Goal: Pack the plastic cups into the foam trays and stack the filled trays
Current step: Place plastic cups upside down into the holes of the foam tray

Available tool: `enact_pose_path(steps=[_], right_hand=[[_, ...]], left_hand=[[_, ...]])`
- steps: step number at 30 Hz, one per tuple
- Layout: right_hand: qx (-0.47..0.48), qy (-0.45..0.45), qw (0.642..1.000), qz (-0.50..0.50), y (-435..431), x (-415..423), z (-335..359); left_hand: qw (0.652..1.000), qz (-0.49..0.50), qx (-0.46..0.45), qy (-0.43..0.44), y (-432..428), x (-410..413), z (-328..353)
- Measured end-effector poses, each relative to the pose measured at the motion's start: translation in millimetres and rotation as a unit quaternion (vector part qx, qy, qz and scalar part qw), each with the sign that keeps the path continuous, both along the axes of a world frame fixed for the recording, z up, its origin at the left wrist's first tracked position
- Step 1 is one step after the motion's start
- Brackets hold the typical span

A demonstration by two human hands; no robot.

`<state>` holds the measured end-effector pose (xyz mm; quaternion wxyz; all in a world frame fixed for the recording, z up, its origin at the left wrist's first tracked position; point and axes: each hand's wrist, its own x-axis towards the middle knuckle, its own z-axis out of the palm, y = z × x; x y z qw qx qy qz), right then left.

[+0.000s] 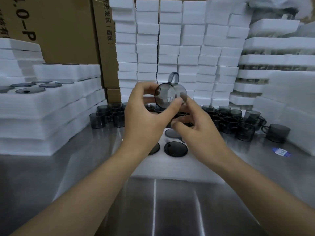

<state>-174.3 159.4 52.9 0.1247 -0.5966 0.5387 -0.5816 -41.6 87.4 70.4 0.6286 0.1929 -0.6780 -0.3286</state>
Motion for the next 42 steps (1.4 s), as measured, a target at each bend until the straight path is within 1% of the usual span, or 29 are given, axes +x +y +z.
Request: enact_pose_path(steps=[2,4,7,9,11,14,17,19,21,23,26,27,28,30,32,34,37,40,42], right_hand=[[-0.028,-0.047,0.998,0.006,0,0,2],[-0.056,-0.066,0.996,-0.001,1,1,4],[-0.095,-0.033,0.994,-0.036,2,2,6],[-0.115,-0.012,0.992,-0.054,3,2,7],[-0.121,0.007,0.991,-0.062,5,-1,8],[-0.104,0.034,0.992,-0.058,7,-5,11],[-0.089,0.043,0.993,-0.067,9,-7,14],[-0.106,0.053,0.989,-0.088,11,-7,17],[-0.137,0.076,0.981,-0.112,13,-9,18],[-0.152,0.092,0.976,-0.124,14,-10,18],[-0.148,0.114,0.974,-0.125,14,-9,18],[-0.145,0.121,0.974,-0.123,14,-8,18],[-0.142,0.126,0.975,-0.119,15,-7,18],[-0.136,0.134,0.976,-0.105,16,-6,18],[-0.129,0.132,0.978,-0.093,16,-5,18],[-0.130,0.106,0.983,-0.079,17,-4,18],[-0.139,0.047,0.987,-0.060,18,-3,19],[-0.147,0.049,0.985,-0.076,18,-3,18],[-0.140,0.058,0.985,-0.084,19,-6,17]], left_hand=[[0.990,-0.081,0.108,0.036,3,-2,2],[0.973,-0.136,0.177,0.056,4,-2,5],[0.948,-0.211,0.237,0.033,5,-3,6],[0.936,-0.234,0.264,0.006,6,-4,5],[0.928,-0.254,0.272,-0.009,7,-5,4],[0.920,-0.273,0.278,-0.027,6,-3,6],[0.907,-0.317,0.276,-0.024,2,1,8],[0.899,-0.346,0.268,-0.024,2,3,7],[0.904,-0.336,0.263,-0.022,1,3,4],[0.914,-0.299,0.275,-0.018,1,-1,2],[0.937,-0.218,0.268,-0.044,1,-5,1],[0.942,-0.205,0.260,-0.057,1,-6,0],[0.943,-0.204,0.256,-0.066,1,-7,-1],[0.931,-0.231,0.274,-0.072,3,-7,-1],[0.917,-0.264,0.288,-0.085,2,-7,-1],[0.915,-0.277,0.279,-0.093,2,-7,-1],[0.910,-0.297,0.283,-0.055,2,-7,0],[0.891,-0.329,0.311,-0.025,1,-7,1],[0.896,-0.302,0.326,-0.024,1,-7,0]])
